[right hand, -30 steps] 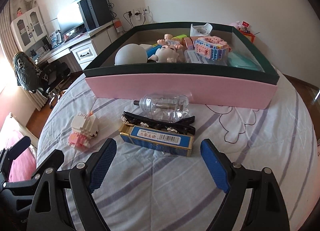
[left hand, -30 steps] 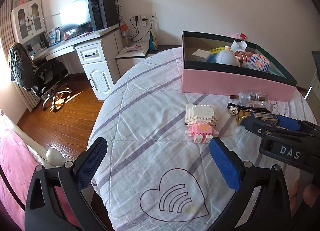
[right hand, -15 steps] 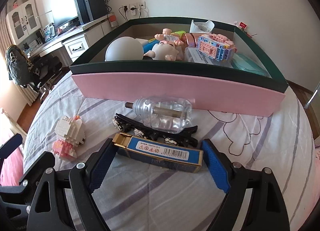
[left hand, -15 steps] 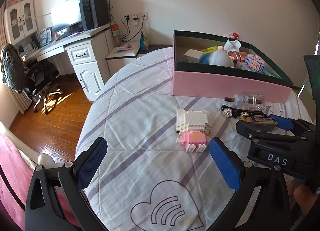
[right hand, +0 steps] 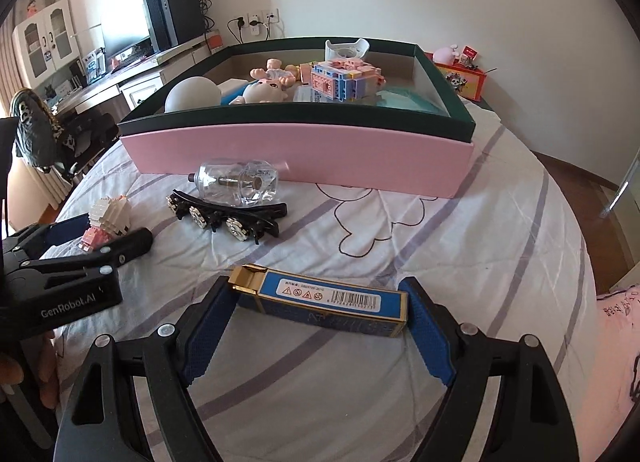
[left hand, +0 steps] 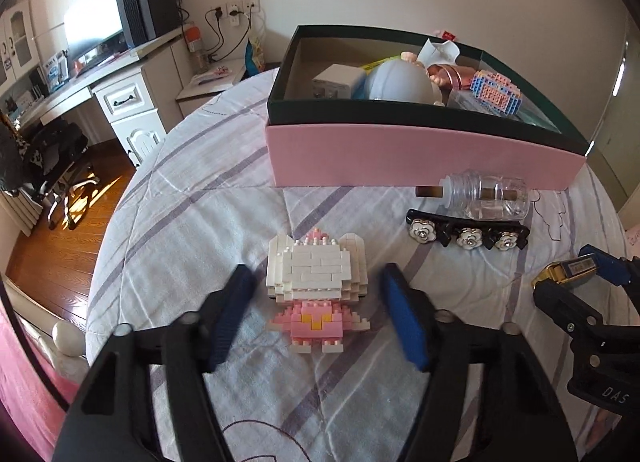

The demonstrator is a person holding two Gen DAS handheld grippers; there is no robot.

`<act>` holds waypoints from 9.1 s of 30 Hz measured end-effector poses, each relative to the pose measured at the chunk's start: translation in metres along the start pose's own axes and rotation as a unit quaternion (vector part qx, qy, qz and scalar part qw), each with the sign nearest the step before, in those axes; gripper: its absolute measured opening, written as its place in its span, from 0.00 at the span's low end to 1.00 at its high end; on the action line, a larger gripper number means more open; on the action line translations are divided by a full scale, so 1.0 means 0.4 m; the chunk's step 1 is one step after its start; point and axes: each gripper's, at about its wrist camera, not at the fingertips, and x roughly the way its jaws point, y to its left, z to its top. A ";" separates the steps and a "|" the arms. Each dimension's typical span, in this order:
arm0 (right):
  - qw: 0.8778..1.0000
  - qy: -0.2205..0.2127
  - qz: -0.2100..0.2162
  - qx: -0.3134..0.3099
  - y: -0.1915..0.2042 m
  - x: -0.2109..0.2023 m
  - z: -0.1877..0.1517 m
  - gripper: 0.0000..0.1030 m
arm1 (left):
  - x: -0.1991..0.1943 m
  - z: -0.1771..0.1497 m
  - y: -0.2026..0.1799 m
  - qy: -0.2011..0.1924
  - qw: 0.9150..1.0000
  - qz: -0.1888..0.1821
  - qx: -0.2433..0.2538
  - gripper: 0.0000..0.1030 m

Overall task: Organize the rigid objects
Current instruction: 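Grasp the blue barcode box with the right tool while the left tool grasps the block figure, then carry the blue box over the pink box with the right tool while the left tool carries the block figure, then open both tools to drop the items into the pink box and withdraw, then move both tools back toward the remaining items on the bed, then move the left tool toward the black hair clip while the right tool approaches the glass bottle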

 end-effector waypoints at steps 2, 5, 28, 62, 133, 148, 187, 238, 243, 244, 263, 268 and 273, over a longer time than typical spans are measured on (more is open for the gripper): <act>1.000 -0.002 -0.001 0.002 -0.002 0.000 0.001 0.83 | -0.007 -0.005 -0.012 -0.004 1.000 -0.004 0.009 0.43; 1.000 0.004 -0.008 0.006 0.000 0.008 0.002 0.84 | -0.019 -0.014 -0.025 -0.009 1.000 0.004 0.016 0.43; 0.989 -0.143 0.025 -0.023 0.042 -0.271 -0.017 0.81 | -0.371 -0.067 -0.079 -0.144 0.989 -0.001 0.004 0.43; 0.956 -0.284 0.036 -0.070 0.152 -0.619 -0.039 0.81 | -0.723 -0.144 -0.067 -0.289 0.956 0.041 -0.013 0.43; 0.961 -0.272 0.033 -0.039 0.090 -0.548 0.038 0.85 | -0.644 -0.024 -0.048 -0.268 0.959 0.078 -0.040 1.00; 0.945 -0.325 0.008 -0.029 0.107 -0.779 -0.099 0.85 | -0.860 -0.144 -0.090 -0.334 0.938 0.082 -0.033 1.00; 0.952 -0.303 -0.006 -0.029 0.105 -0.734 -0.106 0.85 | -0.774 -0.135 -0.101 -0.300 0.950 0.081 -0.023 1.00; 0.998 -0.042 -0.004 0.041 -0.185 -0.031 0.032 0.85 | 0.071 0.083 -0.227 0.045 0.999 0.004 -0.028 1.00; 0.999 -0.036 0.004 0.032 -0.164 -0.022 0.035 0.85 | 0.048 0.053 -0.183 0.043 0.999 0.024 -0.023 1.00; 0.999 -0.035 0.005 0.029 -0.158 -0.023 0.036 0.85 | 0.039 0.044 -0.168 0.042 0.998 0.028 -0.023 1.00; 0.996 0.026 0.055 -0.066 0.078 0.100 0.113 0.85 | -0.085 -0.065 0.043 0.025 0.997 0.046 -0.052 1.00; 0.997 0.027 0.048 -0.053 0.095 0.126 0.124 0.84 | -0.074 -0.052 0.019 0.022 0.998 0.039 -0.039 1.00; 0.997 0.016 0.047 -0.066 0.077 0.111 0.116 0.47 | -0.034 -0.018 -0.021 0.030 0.999 0.034 -0.022 1.00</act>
